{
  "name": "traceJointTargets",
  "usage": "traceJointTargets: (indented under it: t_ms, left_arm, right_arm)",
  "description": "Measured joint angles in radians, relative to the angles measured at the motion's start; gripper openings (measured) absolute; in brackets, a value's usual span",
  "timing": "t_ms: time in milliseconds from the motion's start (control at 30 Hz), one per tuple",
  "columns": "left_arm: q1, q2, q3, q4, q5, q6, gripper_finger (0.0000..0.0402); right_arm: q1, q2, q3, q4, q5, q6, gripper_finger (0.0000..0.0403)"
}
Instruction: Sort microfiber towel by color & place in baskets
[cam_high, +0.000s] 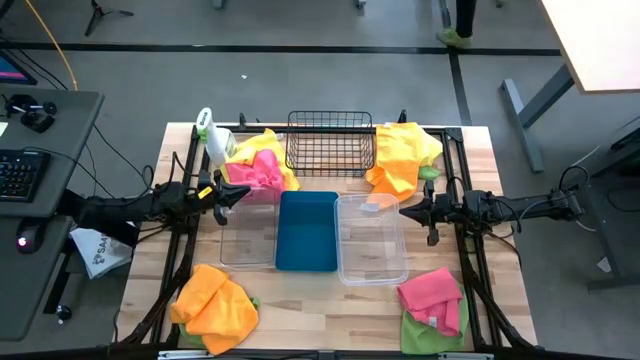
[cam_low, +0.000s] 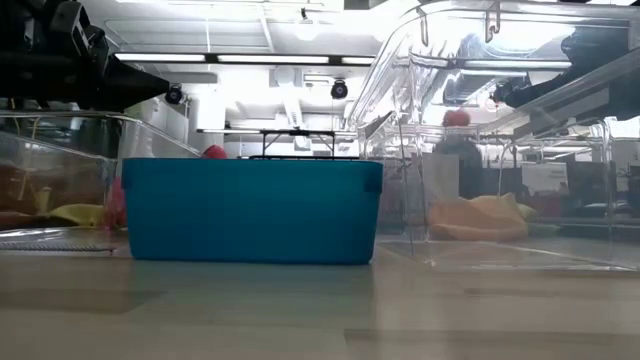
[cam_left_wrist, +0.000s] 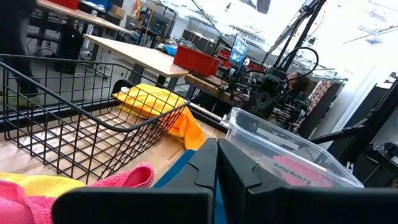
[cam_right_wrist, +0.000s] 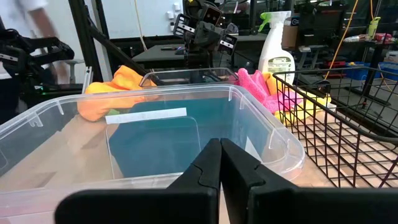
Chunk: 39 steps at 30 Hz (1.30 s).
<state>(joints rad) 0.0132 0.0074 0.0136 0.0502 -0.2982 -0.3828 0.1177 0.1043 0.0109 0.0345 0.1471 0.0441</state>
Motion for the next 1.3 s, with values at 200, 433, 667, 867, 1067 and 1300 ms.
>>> traceJointTargets:
  t_ms: [200, 433, 667, 867, 1067, 1300]
  left_arm:
    - [0.0, 0.0, 0.0, 0.0, 0.0, 0.0, 0.0]
    - [0.0, 0.0, 0.0, 0.0, 0.0, 0.0, 0.0]
    - [0.0, 0.0, 0.0, 0.0, 0.0, 0.0, 0.0]
    - [0.0, 0.0, 0.0, 0.0, 0.0, 0.0, 0.0]
    - [0.0, 0.0, 0.0, 0.0, 0.0, 0.0, 0.0]
    - [0.0, 0.0, 0.0, 0.0, 0.0, 0.0, 0.0]
  right_arm:
    - [0.0, 0.0, 0.0, 0.0, 0.0, 0.0, 0.0]
    - [0.0, 0.0, 0.0, 0.0, 0.0, 0.0, 0.0]
    - [0.0, 0.0, 0.0, 0.0, 0.0, 0.0, 0.0]
    - [0.0, 0.0, 0.0, 0.0, 0.0, 0.0, 0.0]
    - [0.0, 0.0, 0.0, 0.0, 0.0, 0.0, 0.0]
    - [0.0, 0.0, 0.0, 0.0, 0.0, -0.029, 0.0]
